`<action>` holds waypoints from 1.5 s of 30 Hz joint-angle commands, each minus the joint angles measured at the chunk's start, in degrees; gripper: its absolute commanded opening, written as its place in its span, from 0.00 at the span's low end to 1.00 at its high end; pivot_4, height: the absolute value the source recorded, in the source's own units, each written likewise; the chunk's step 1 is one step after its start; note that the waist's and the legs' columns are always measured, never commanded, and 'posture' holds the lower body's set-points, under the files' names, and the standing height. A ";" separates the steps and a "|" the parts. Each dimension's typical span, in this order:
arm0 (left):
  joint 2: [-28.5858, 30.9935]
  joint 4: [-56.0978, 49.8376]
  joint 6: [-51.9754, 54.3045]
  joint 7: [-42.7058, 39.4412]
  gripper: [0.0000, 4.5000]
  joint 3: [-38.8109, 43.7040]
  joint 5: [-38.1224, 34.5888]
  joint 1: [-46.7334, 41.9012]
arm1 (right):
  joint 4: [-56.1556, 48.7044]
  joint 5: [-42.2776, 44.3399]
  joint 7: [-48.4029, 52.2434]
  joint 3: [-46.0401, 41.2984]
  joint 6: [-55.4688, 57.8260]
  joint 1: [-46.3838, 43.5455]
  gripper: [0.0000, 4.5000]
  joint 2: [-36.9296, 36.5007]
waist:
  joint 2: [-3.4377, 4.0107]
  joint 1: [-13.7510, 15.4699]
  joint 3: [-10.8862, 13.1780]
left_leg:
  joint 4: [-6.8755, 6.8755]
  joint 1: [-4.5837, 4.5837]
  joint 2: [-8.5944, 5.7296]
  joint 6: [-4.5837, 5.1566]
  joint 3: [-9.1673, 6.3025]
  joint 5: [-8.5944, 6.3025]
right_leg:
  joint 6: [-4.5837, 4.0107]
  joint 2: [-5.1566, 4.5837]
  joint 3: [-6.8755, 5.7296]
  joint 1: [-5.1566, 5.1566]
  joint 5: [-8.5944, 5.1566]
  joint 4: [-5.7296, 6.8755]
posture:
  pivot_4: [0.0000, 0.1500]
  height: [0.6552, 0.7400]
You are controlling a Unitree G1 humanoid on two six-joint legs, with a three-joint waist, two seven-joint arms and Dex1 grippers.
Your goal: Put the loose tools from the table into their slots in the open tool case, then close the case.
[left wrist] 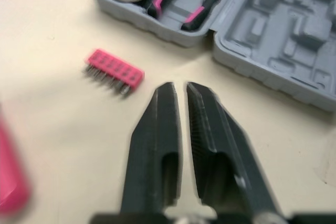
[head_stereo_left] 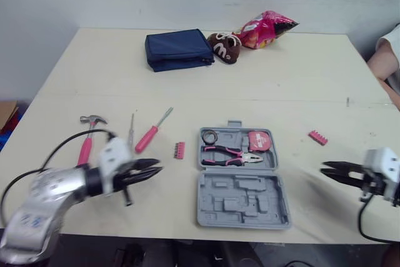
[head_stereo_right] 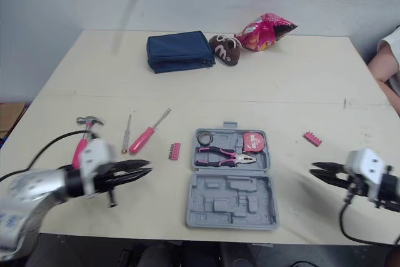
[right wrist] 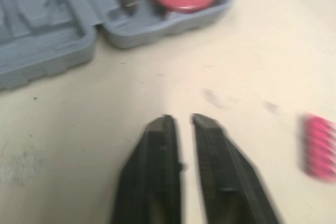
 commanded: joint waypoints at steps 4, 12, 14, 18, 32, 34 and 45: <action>5.48 29.56 -22.05 -5.33 0.89 21.69 3.78 8.03 | 7.83 1.20 4.00 -10.31 -7.44 3.43 0.96 -3.04 | -0.29 -0.06 0.16 | -0.01 0.08 0.01 -0.01 -0.01 -0.04 | -0.69 0.01 0.00 0.01 -0.41 -0.03 | 1.00 1.00; 13.31 55.49 -32.16 -2.69 0.99 29.85 4.76 10.02 | 23.26 0.95 2.64 -13.77 -14.44 1.42 1.00 -5.27 | -0.43 0.04 0.20 | -0.20 -0.08 0.03 0.03 0.13 -0.43 | -0.88 -0.30 -0.04 0.14 -0.26 -0.85 | 1.00 1.00; 13.76 56.48 -31.65 -1.36 0.99 31.68 3.16 9.83 | 22.12 0.24 2.12 -13.12 -16.34 2.20 1.00 -4.30 | -0.45 0.02 0.16 | -0.28 -0.11 0.03 -0.03 0.14 -0.58 | -0.88 -0.31 -0.08 0.07 -0.26 -0.82 | 1.00 1.00; 11.28 48.95 -29.56 -0.94 0.99 30.84 1.05 10.72 | 14.33 2.78 1.48 -9.20 -15.18 0.35 1.00 0.35 | -0.49 0.06 0.13 | -0.69 -0.01 0.08 -0.23 0.10 -0.63 | -0.22 -0.28 -0.27 0.02 0.06 -0.74 | 1.00 1.00; 4.97 -2.94 29.52 36.40 0.99 15.25 -19.15 -2.78 | -9.13 11.18 3.04 5.95 -1.36 -10.86 1.00 6.46 | -0.23 0.85 0.24 | -0.15 0.03 0.11 -0.23 -0.13 -0.45 | 0.05 -0.11 -0.27 0.01 -0.26 0.17 | 1.00 1.00; 2.65 -4.33 39.65 46.24 0.99 11.01 -18.30 -12.05 | -10.73 11.92 3.15 6.62 -0.40 -11.67 1.00 6.91 | -0.20 1.41 0.26 | 0.08 0.00 0.09 -0.20 -0.14 -0.45 | 0.07 -0.11 -0.27 0.04 -0.25 0.33 | 1.00 1.00; -7.76 3.57 51.11 59.93 0.99 -3.68 -7.61 -33.79 | -18.92 12.85 0.14 7.41 3.44 -11.04 1.00 8.94 | -0.28 1.61 0.28 | 0.32 0.05 0.07 -0.59 -0.07 -0.16 | 0.21 0.02 -0.17 0.06 -0.10 0.50 | 1.00 1.00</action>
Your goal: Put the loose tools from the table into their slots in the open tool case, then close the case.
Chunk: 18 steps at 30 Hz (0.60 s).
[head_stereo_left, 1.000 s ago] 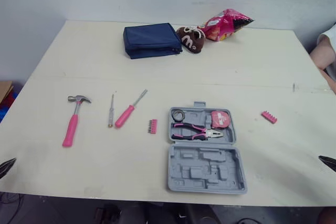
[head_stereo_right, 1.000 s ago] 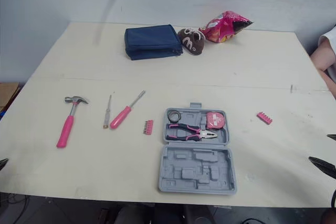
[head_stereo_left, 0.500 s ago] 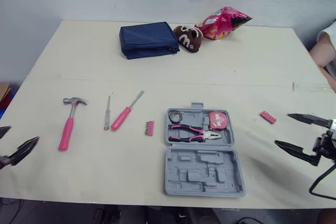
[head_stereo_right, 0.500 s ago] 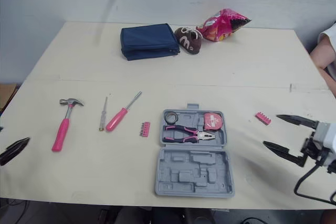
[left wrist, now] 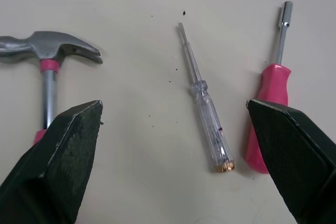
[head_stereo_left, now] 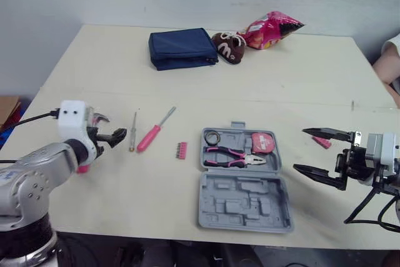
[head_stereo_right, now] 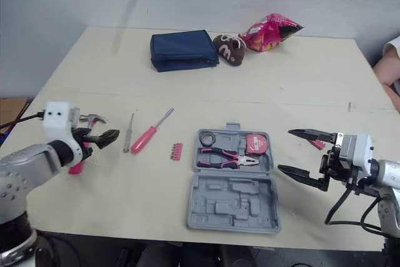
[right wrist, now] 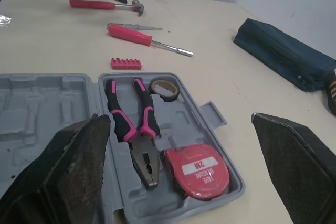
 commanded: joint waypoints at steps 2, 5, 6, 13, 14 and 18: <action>-2.29 3.90 -2.38 1.99 0.99 -4.21 5.58 -4.44 | -3.55 1.20 -1.81 -1.61 0.41 0.93 1.00 0.90 | -0.04 0.30 0.02 | 0.02 -0.01 0.00 -0.01 -0.01 0.01 | 0.00 0.00 0.00 0.01 0.00 -0.01 | 1.00 1.00; -3.68 7.10 -3.60 1.28 0.99 -7.69 7.91 -5.69 | -5.11 1.18 -2.82 -2.23 0.44 2.03 1.00 1.58 | -0.04 0.42 0.02 | 0.07 -0.05 -0.02 0.01 0.00 0.00 | 0.01 -0.03 0.01 0.02 0.00 -0.02 | 1.00 1.00; -3.54 8.36 -4.56 0.72 0.99 -9.53 8.94 -5.86 | -5.51 1.22 -3.18 -2.35 0.44 2.32 1.00 1.78 | -0.04 0.45 0.02 | 0.08 -0.05 -0.03 0.02 0.00 -0.01 | 0.01 -0.03 0.01 0.03 0.01 -0.03 | 1.00 1.00; -6.09 11.06 -6.60 -0.30 0.99 -12.11 12.38 -6.27 | -8.30 1.65 -4.66 -2.40 -0.21 3.30 1.00 3.08 | -0.04 0.31 0.02 | 0.08 -0.02 -0.01 -0.01 0.02 0.02 | 0.01 -0.02 0.02 0.01 0.01 0.03 | 1.00 1.00; -6.63 11.28 -6.79 0.03 0.99 -12.24 13.08 -6.15 | -8.59 1.67 -4.67 -2.33 -0.24 3.42 1.00 3.19 | -0.04 0.34 0.02 | 0.08 -0.01 -0.01 -0.01 0.02 0.02 | 0.01 -0.03 0.02 0.02 0.01 0.03 | 1.00 1.00; -7.71 11.23 -6.12 0.23 0.99 -12.46 14.99 -4.95 | -10.72 2.80 -5.29 -1.74 0.54 3.39 1.00 3.70 | -0.03 0.41 0.01 | 0.09 0.01 -0.02 0.01 0.02 0.03 | 0.03 -0.03 0.02 0.04 0.02 0.05 | 1.00 1.00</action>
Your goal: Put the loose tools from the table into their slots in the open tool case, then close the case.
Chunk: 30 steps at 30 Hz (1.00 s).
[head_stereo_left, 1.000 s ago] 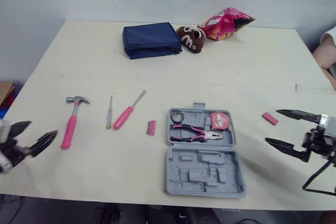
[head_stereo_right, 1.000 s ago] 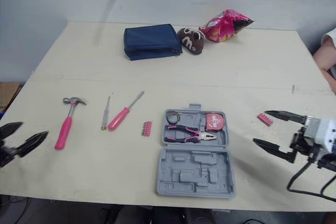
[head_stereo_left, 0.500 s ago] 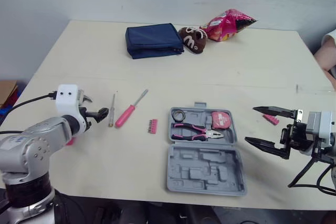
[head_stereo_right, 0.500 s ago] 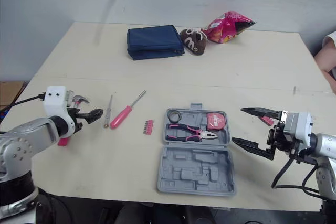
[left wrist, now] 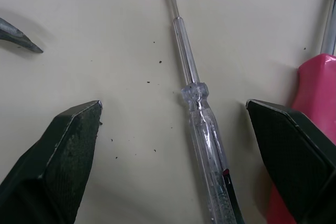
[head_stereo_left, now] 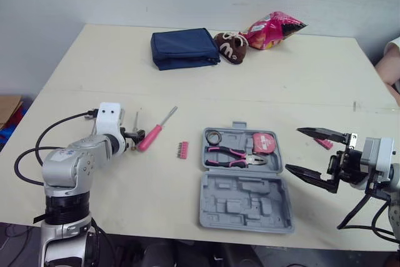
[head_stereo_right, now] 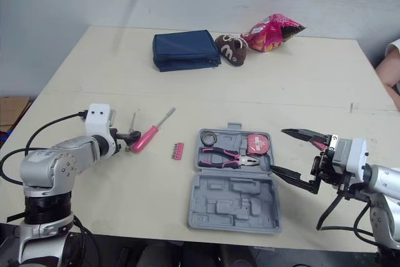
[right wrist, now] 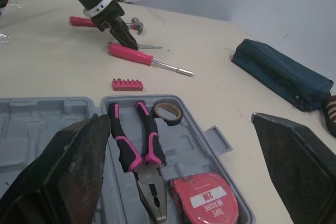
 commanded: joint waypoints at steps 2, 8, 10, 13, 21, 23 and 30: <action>-0.61 0.47 0.86 -0.30 0.99 -0.40 2.48 1.98 | -4.42 2.94 -0.79 -0.88 0.76 -0.13 1.00 0.72 | 0.02 -0.07 -0.01 | 0.00 0.01 0.00 -0.01 0.00 0.01 | 0.00 0.00 0.00 0.00 0.00 0.03 | 1.00 1.00; -2.62 1.69 1.27 -0.92 0.73 0.13 3.70 4.21 | -6.74 4.25 -1.04 0.06 2.05 -0.59 1.00 1.41 | 0.25 -0.25 -0.15 | 0.00 0.08 0.00 -0.02 0.01 0.01 | 0.00 0.00 0.03 0.04 0.00 0.06 | 1.00 1.00; -3.32 1.00 1.81 -0.78 0.53 0.58 4.36 6.05 | -7.15 4.31 -1.15 0.02 2.12 -0.77 1.00 1.46 | 0.41 -0.23 -0.27 | 0.00 0.08 -0.01 -0.01 0.01 0.01 | 0.00 0.00 0.03 0.05 0.00 0.05 | 1.00 1.00; -4.65 0.05 2.84 -0.68 0.22 2.12 4.78 7.94 | -7.48 4.17 -1.27 -0.23 2.19 -0.76 1.00 1.49 | 0.61 -0.25 -0.44 | 0.00 0.09 -0.01 0.01 0.02 -0.01 | 0.01 0.00 0.05 0.07 0.00 0.03 | 1.00 1.00; -3.02 -1.22 -5.90 -3.60 0.00 5.24 5.96 8.14 | -5.79 3.18 -0.03 -2.10 -0.33 1.71 1.00 1.60 | 0.72 -0.49 -0.64 | -0.03 0.13 -0.01 0.02 0.06 -0.02 | 0.02 0.02 0.09 0.09 -0.01 0.03 | 1.00 1.00; -1.14 -2.76 -13.06 -7.66 0.00 5.53 5.27 8.08 | -5.46 2.84 0.04 -2.68 -1.05 2.30 1.00 1.50 | 0.61 -0.43 -0.58 | -0.05 0.13 0.00 0.01 0.05 0.01 | 0.01 0.04 0.08 0.07 0.00 0.05 | 1.00 1.00; 11.60 -10.14 -35.42 -39.22 0.00 0.17 -1.31 9.35 | -2.67 0.52 2.21 -5.85 -5.84 5.52 1.00 0.48 | 0.13 -0.20 -0.30 | -0.17 -0.02 -0.02 0.13 0.02 0.12 | -0.07 0.01 0.05 -0.03 0.09 -0.09 | 1.00 1.00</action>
